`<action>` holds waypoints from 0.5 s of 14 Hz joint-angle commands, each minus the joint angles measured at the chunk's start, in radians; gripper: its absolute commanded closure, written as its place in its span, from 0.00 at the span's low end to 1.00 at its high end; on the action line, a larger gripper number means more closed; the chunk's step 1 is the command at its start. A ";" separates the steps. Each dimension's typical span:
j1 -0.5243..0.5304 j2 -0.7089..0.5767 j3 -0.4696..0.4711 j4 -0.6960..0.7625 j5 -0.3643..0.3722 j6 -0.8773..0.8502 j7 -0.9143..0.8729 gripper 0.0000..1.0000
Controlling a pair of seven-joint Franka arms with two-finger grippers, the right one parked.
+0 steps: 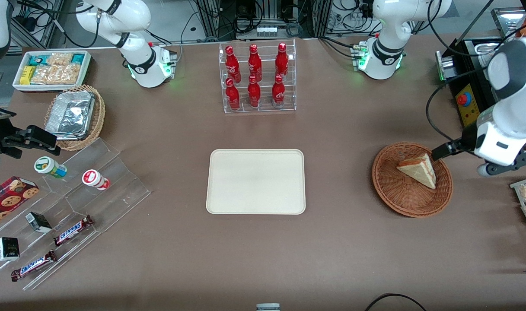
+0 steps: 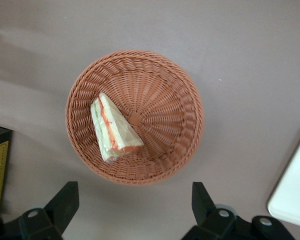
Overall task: Place sandwich from basket to tray
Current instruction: 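Move the left gripper over the sandwich in the wicker basket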
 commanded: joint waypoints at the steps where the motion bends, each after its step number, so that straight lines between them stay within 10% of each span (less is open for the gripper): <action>1: 0.002 -0.010 0.019 -0.105 -0.009 0.113 -0.087 0.00; 7: 0.000 0.076 0.086 -0.277 -0.002 0.352 -0.281 0.00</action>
